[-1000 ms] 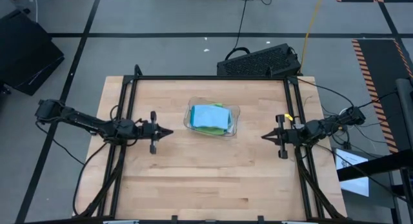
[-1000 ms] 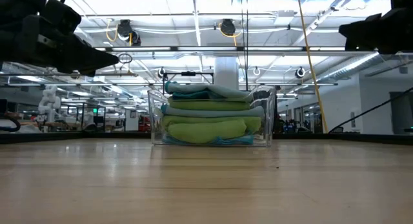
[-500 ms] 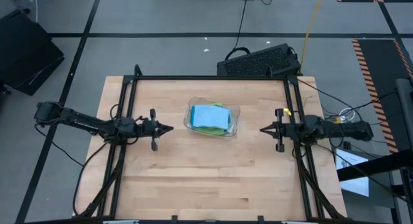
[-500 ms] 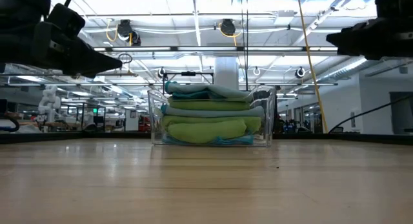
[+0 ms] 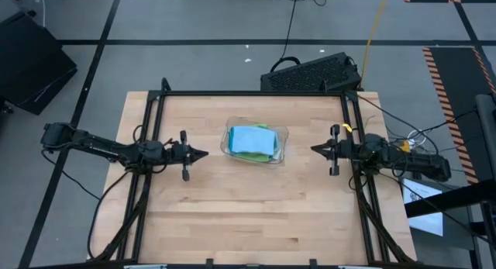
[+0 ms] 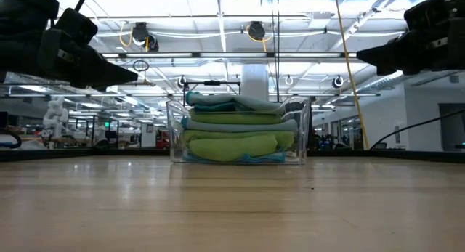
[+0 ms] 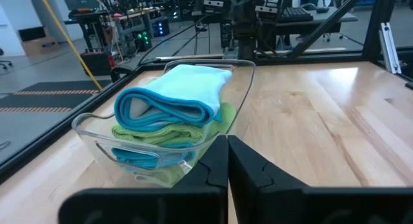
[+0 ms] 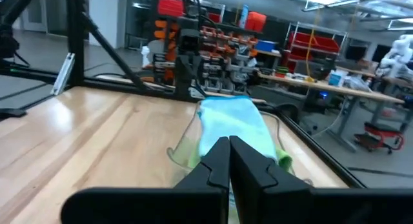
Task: Fold microfiber towels
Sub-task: Return to Home Position
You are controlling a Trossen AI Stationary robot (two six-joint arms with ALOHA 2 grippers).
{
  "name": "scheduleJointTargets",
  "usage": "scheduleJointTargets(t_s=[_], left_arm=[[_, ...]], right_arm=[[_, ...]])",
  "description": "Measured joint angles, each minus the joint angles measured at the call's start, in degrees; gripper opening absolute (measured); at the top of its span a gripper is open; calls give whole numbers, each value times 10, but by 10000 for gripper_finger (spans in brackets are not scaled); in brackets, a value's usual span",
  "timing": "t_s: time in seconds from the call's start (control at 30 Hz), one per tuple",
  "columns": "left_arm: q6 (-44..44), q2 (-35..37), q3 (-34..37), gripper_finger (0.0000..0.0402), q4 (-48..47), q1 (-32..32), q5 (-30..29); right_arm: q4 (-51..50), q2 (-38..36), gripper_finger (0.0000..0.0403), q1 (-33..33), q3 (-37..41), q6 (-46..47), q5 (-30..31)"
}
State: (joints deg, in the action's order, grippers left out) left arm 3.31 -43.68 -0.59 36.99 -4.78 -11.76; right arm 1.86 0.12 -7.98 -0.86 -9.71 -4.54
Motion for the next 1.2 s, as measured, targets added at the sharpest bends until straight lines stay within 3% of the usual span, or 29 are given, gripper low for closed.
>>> scheduleJointTargets(t_s=[0.27,0.6,0.83,1.2], left_arm=[[-8,0,0,4,-10,0,-1],[17,27,0,3,-18,0,-5],[42,124,0,3,-67,0,23],[23,320,0,4,-263,0,27]], right_arm=[[-2,0,0,42,0,29,12],[-7,0,0,60,0,-34,33],[-4,0,0,60,0,-8,31],[1,0,0,60,0,-4,30]])
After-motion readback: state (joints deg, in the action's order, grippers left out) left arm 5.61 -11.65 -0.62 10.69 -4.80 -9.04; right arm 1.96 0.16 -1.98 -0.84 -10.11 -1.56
